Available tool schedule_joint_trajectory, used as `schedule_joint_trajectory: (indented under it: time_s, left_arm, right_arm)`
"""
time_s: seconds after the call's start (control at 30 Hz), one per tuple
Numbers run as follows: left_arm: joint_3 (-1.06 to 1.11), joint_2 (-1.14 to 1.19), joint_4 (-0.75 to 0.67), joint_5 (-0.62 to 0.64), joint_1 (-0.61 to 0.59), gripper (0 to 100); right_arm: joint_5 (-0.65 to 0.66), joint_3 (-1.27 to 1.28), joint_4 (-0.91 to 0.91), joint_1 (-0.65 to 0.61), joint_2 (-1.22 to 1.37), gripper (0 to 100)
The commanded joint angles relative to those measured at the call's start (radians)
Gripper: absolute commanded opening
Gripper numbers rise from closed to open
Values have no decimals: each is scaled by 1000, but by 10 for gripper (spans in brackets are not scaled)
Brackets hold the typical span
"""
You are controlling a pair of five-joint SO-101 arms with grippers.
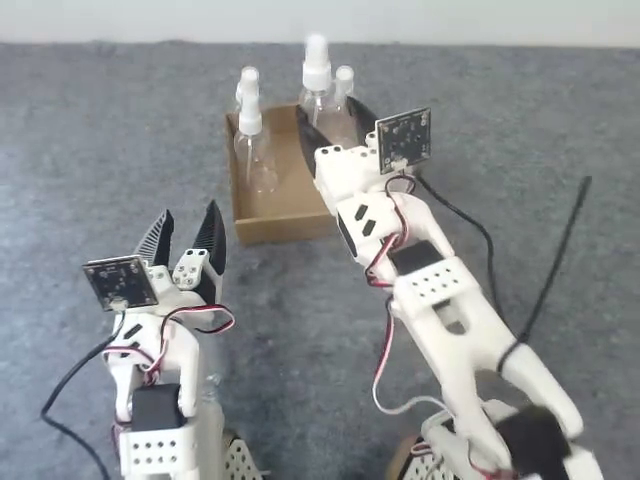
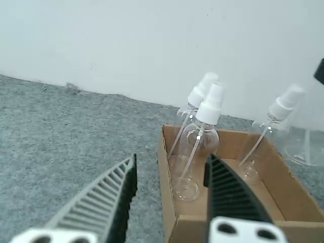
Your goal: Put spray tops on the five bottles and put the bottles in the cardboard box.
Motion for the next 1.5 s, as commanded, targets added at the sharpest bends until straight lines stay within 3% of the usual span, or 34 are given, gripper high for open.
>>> schedule_joint_trajectory:
  time_s: [0.0,0.47,0.73,0.97,1.47]
  left_arm:
    - [-5,-18,-32,-9,-6,199]
    - [-5,-18,-32,-9,-6,199]
    - [-5,-18,-32,-9,-6,199]
    - [-5,-18,-31,-9,-6,199]
    - [-4,-18,-31,-9,-6,199]
  right_arm:
    - [-20,-23,-151,13,68,17]
    - [-21,-44,-481,10,371,17]
    - [-29,-164,-486,12,539,17]
    - [-132,-233,-486,12,618,17]
    - [-130,-407,-487,12,817,17]
